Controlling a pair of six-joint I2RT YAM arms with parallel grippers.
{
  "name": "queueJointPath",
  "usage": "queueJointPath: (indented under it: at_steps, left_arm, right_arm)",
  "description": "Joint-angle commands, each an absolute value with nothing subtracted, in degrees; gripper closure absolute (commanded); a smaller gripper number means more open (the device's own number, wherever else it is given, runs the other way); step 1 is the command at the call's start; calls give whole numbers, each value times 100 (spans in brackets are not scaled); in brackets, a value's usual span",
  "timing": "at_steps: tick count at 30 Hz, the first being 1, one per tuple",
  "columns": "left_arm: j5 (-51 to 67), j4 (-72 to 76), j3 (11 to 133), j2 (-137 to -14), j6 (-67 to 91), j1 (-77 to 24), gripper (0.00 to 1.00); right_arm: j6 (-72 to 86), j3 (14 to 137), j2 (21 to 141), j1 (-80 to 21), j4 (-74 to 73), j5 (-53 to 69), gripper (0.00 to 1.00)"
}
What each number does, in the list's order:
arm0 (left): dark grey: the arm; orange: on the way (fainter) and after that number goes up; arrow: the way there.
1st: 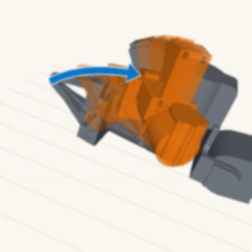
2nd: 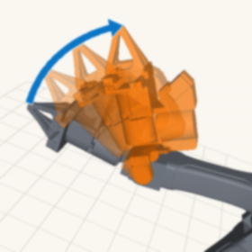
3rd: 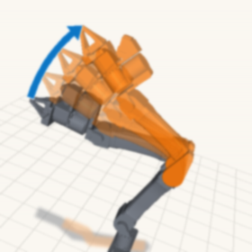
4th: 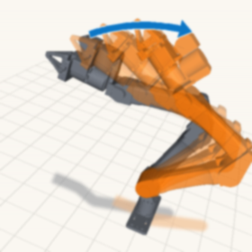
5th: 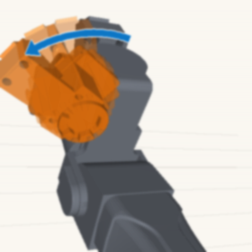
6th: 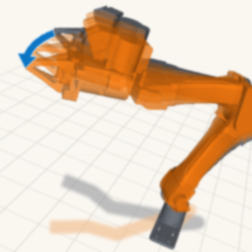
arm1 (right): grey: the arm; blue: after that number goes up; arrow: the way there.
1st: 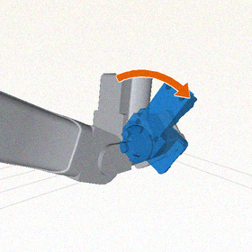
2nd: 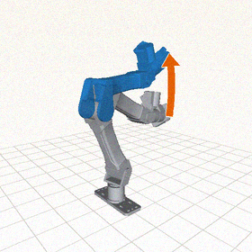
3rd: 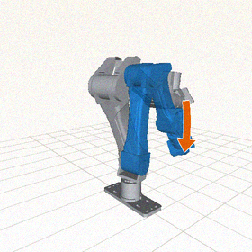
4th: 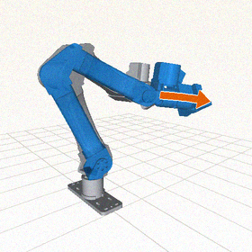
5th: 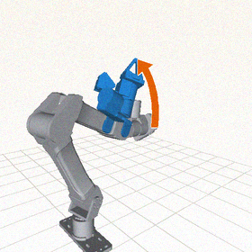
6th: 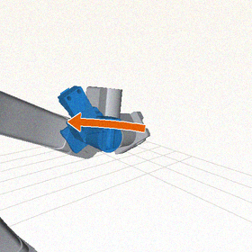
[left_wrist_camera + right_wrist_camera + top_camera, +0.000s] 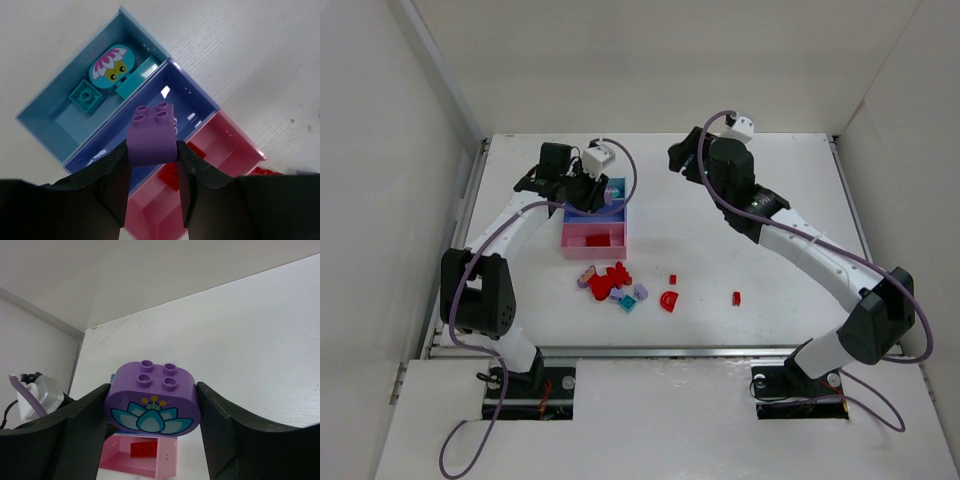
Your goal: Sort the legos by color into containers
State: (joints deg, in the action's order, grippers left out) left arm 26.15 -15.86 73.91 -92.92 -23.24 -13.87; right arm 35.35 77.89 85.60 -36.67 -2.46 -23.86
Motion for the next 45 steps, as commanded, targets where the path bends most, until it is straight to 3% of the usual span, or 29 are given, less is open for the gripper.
queueJointPath:
  at_steps: [1,6,10,12,18,26,31,37,39,45]
  left_arm:
    - [2101,-1151,7286,-9227,-2927,-1363,100]
    - [2117,-1247,7531,-9571,-2804,-1310,95]
    - [2180,-1546,7769,-9791,-2804,-1310,70]
    - [2232,-1801,7848,-9922,-2804,-1310,63]
    - [2285,-1916,7901,-9817,-3023,-1310,24]
    - [2181,-1916,8622,-9528,-1867,-916,22]
    - [664,-1775,8552,-9098,-696,-335,22]
    - [70,-1706,7807,-8605,-509,62,22]
    - [70,-1705,7682,-8421,-562,62,22]
    - [176,-1758,7506,-8297,-615,62,22]
  right_arm:
    - [3454,7796,8508,-3621,18,-2487,100]
    - [3393,7796,8508,-3621,18,-2365,100]
    - [3287,7743,8456,-3621,18,-2312,100]
    - [3182,7743,8455,-3621,18,-2312,100]
    - [2954,7795,8402,-3621,18,-2312,100]
    - [2812,8287,9166,-3621,18,-1258,100]
    - [2812,9251,10428,-3787,-114,-362,97]
    - [2812,10695,11934,-4025,-544,666,92]
    - [2812,11047,12295,-4087,-598,721,89]
    - [2812,11250,12629,-4210,-598,721,69]
